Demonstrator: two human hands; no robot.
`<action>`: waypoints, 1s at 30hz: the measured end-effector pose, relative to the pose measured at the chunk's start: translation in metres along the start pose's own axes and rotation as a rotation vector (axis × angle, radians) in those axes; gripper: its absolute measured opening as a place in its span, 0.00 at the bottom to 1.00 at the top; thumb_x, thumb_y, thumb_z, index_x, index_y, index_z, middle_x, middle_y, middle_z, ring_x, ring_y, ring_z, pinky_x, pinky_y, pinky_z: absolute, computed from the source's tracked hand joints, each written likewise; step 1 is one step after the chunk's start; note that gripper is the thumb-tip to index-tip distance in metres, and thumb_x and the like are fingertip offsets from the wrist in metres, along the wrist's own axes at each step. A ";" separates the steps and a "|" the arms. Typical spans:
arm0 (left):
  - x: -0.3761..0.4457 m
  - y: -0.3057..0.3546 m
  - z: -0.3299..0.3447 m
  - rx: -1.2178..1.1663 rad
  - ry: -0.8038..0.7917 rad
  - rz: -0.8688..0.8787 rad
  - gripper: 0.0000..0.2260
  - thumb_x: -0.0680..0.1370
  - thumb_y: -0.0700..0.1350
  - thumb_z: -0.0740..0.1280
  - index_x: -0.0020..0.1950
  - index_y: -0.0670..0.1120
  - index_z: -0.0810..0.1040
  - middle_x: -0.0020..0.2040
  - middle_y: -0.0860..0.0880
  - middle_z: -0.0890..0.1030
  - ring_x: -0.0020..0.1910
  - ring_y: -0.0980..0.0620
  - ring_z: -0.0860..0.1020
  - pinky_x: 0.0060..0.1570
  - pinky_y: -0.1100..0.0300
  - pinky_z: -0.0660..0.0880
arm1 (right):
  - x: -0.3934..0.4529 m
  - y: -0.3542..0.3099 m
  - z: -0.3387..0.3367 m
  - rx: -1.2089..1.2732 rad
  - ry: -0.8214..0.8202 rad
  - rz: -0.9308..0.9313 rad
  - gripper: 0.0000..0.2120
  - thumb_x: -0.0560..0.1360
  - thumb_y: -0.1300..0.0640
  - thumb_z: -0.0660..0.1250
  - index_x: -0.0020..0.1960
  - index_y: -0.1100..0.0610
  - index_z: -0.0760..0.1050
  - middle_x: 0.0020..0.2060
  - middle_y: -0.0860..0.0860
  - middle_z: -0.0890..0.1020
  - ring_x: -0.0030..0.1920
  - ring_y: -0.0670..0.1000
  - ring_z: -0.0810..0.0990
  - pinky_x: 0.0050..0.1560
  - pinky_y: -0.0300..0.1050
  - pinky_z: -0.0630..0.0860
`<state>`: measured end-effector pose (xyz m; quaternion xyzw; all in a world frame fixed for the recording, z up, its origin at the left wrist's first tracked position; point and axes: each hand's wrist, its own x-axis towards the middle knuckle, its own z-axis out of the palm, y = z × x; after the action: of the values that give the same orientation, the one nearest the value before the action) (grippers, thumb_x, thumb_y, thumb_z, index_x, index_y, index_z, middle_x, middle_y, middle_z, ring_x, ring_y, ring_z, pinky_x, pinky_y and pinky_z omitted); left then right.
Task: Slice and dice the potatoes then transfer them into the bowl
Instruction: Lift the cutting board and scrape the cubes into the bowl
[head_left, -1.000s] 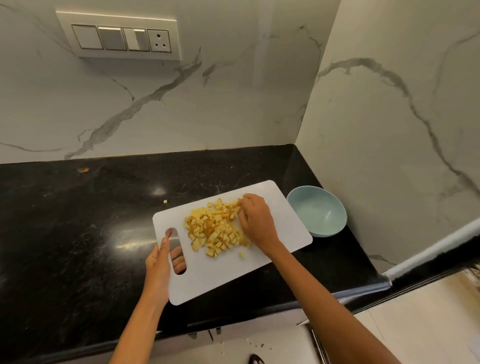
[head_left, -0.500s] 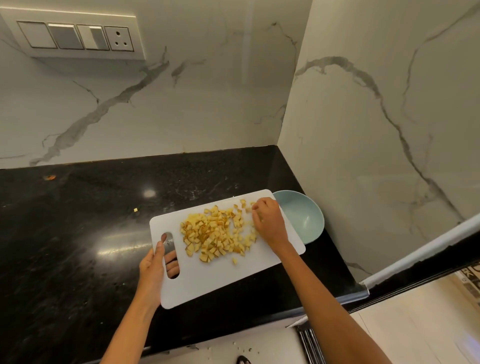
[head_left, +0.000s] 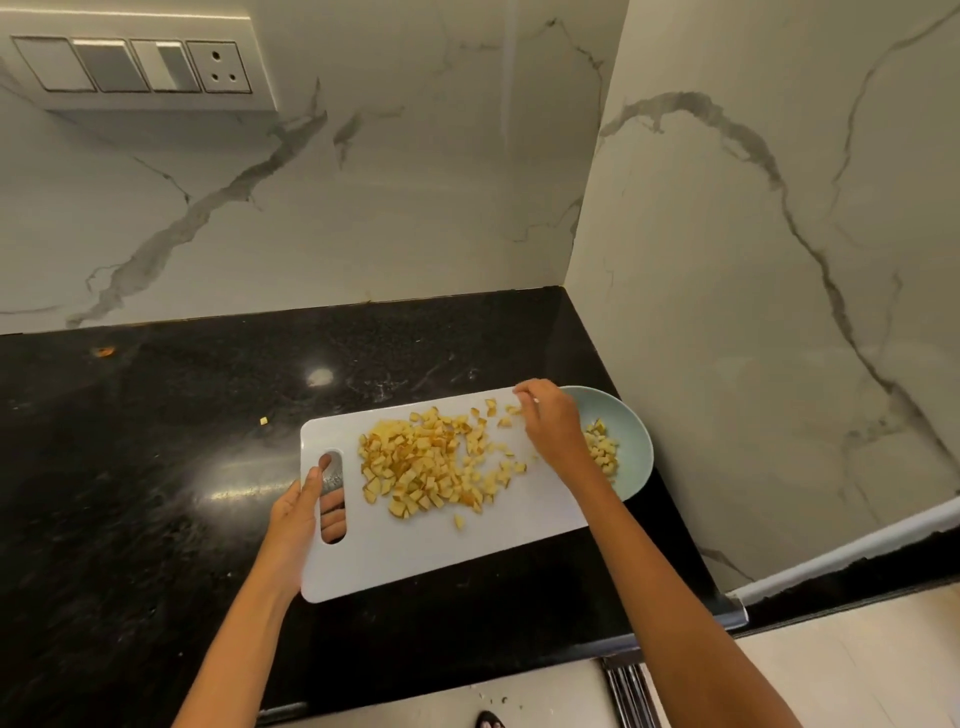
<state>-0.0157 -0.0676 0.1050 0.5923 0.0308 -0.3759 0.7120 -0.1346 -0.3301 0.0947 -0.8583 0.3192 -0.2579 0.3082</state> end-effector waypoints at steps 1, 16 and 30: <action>0.001 0.000 0.000 -0.003 -0.006 -0.002 0.17 0.80 0.50 0.58 0.68 0.48 0.70 0.48 0.39 0.80 0.19 0.57 0.71 0.20 0.68 0.69 | 0.000 -0.003 0.008 -0.001 -0.032 -0.034 0.13 0.79 0.62 0.56 0.54 0.65 0.78 0.49 0.59 0.81 0.49 0.52 0.77 0.50 0.36 0.68; -0.005 -0.002 0.000 -0.018 0.001 -0.025 0.13 0.80 0.50 0.59 0.62 0.49 0.74 0.44 0.41 0.83 0.20 0.58 0.68 0.21 0.69 0.68 | -0.034 0.013 0.001 -0.269 -0.060 -0.254 0.03 0.72 0.62 0.65 0.42 0.61 0.76 0.40 0.56 0.77 0.41 0.53 0.75 0.41 0.46 0.72; -0.017 -0.003 0.001 0.005 -0.009 0.003 0.08 0.80 0.51 0.58 0.53 0.54 0.76 0.42 0.44 0.85 0.21 0.58 0.68 0.22 0.68 0.68 | -0.050 -0.031 0.028 -0.025 -0.156 -0.217 0.13 0.79 0.60 0.55 0.54 0.63 0.77 0.50 0.56 0.79 0.53 0.52 0.75 0.56 0.40 0.67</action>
<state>-0.0302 -0.0601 0.1110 0.5924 0.0258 -0.3775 0.7113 -0.1378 -0.2659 0.0854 -0.9090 0.2025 -0.2182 0.2917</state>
